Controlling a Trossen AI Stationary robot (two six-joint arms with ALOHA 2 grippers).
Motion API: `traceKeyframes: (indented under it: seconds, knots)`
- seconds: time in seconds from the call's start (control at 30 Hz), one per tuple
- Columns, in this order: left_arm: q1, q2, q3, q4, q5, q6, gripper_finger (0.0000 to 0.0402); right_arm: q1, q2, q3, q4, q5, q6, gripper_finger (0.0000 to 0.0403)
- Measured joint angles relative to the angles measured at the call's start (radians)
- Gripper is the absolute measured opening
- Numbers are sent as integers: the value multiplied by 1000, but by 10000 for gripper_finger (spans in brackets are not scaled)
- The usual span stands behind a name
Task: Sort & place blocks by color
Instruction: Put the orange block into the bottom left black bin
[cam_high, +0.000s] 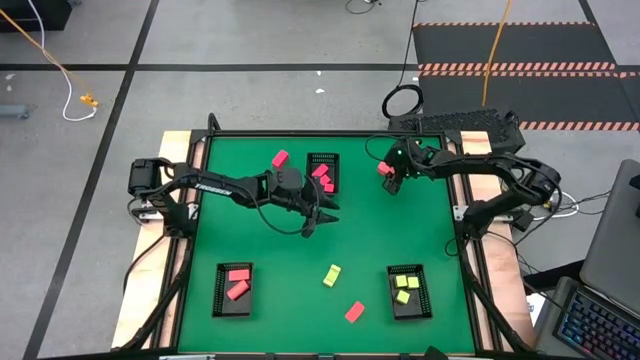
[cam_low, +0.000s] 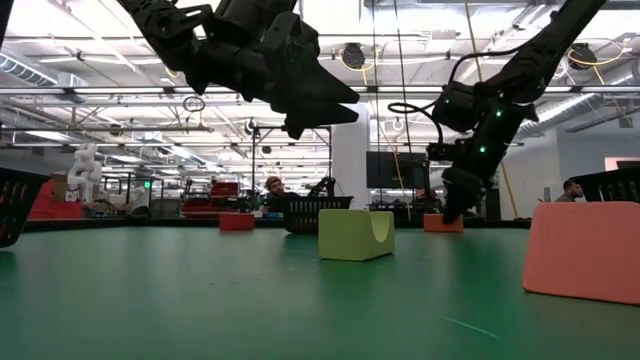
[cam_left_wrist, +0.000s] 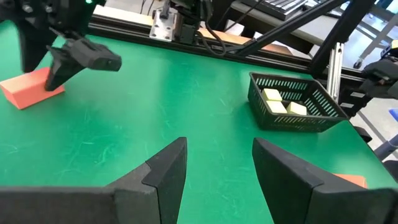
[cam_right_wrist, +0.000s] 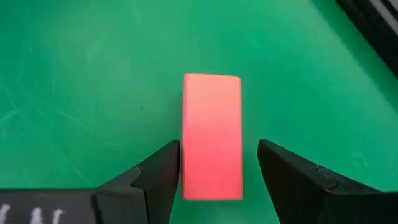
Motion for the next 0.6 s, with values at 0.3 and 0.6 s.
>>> traceKeyframes:
  seconds: [0.3, 0.6]
  knots:
    - [-6, 0, 0, -4, -4, -5, 186, 1, 63, 2, 21, -10, -45, 168]
    - [-12, 0, 0, -4, -107, 37, 186, 40, 34, 0, -9, -171, -91, 121]
